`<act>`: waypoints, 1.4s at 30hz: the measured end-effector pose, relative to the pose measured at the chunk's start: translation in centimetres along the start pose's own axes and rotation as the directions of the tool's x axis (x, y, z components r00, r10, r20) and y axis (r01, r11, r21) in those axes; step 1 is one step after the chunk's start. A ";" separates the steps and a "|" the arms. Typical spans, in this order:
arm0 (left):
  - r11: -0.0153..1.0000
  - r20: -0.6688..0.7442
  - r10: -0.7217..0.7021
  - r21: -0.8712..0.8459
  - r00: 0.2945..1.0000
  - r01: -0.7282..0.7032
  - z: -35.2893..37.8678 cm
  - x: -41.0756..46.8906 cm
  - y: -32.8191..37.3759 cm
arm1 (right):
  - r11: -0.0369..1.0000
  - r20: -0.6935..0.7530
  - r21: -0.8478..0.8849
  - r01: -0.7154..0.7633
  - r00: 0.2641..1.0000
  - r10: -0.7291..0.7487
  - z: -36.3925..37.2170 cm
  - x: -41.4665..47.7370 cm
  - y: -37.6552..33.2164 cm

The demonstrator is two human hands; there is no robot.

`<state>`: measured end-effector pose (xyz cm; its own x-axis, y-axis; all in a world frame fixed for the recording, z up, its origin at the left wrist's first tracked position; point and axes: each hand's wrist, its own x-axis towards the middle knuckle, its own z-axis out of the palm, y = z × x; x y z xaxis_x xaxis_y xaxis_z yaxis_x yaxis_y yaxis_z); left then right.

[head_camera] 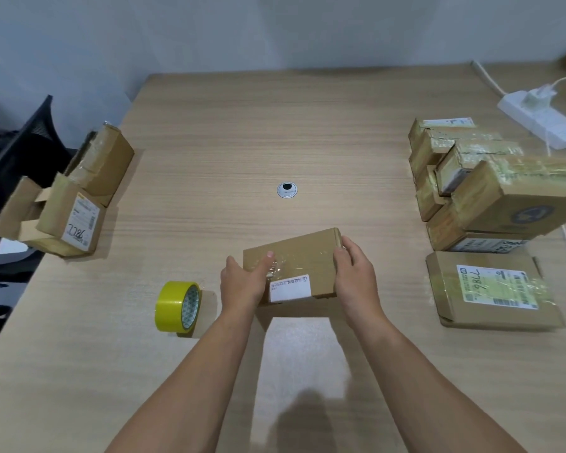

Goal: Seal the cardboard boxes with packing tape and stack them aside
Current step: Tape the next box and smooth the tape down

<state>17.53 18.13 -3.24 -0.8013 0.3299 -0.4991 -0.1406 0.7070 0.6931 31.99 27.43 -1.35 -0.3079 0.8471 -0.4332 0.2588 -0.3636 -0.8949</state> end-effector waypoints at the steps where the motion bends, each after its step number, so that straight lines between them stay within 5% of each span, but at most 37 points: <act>1: 1.000 -0.001 -0.007 0.005 1.000 0.007 0.1 0.1 -0.3 | 1.000 -0.003 0.006 -0.002 1.000 0.002 0.0 0.0 0.1; 8: 0.986 -0.064 0.161 0.052 0.985 -0.158 0.2 -1.3 -1.4 | 0.947 -0.061 -0.318 0.036 0.996 -0.058 0.3 0.1 1.6; 14: 0.970 -0.116 0.220 0.135 0.968 -0.204 1.1 -2.0 -1.9 | 0.835 -0.092 -0.546 -0.071 0.995 0.024 1.3 0.0 2.3; 31: 0.971 -0.223 0.085 -0.201 0.971 -0.131 0.3 -0.5 -3.2 | 0.905 -0.090 -0.423 -0.052 0.996 0.015 0.5 0.3 3.2; 36: 0.984 -0.147 0.162 -0.046 0.976 -0.170 0.3 -1.1 -2.9 | 0.869 -0.078 -0.471 -0.155 0.988 0.134 0.8 0.6 3.3; 42: 0.975 -0.100 0.185 0.142 0.978 -0.170 0.9 -2.1 -2.8 | 0.830 -0.073 -0.554 -0.069 0.997 0.034 2.0 0.0 4.0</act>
<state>20.20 16.03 -4.61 -0.8675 0.3906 -0.3080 0.0815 0.7225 0.6865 31.20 25.20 -5.15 -0.2312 0.8603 -0.4544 0.7433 -0.1452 -0.6530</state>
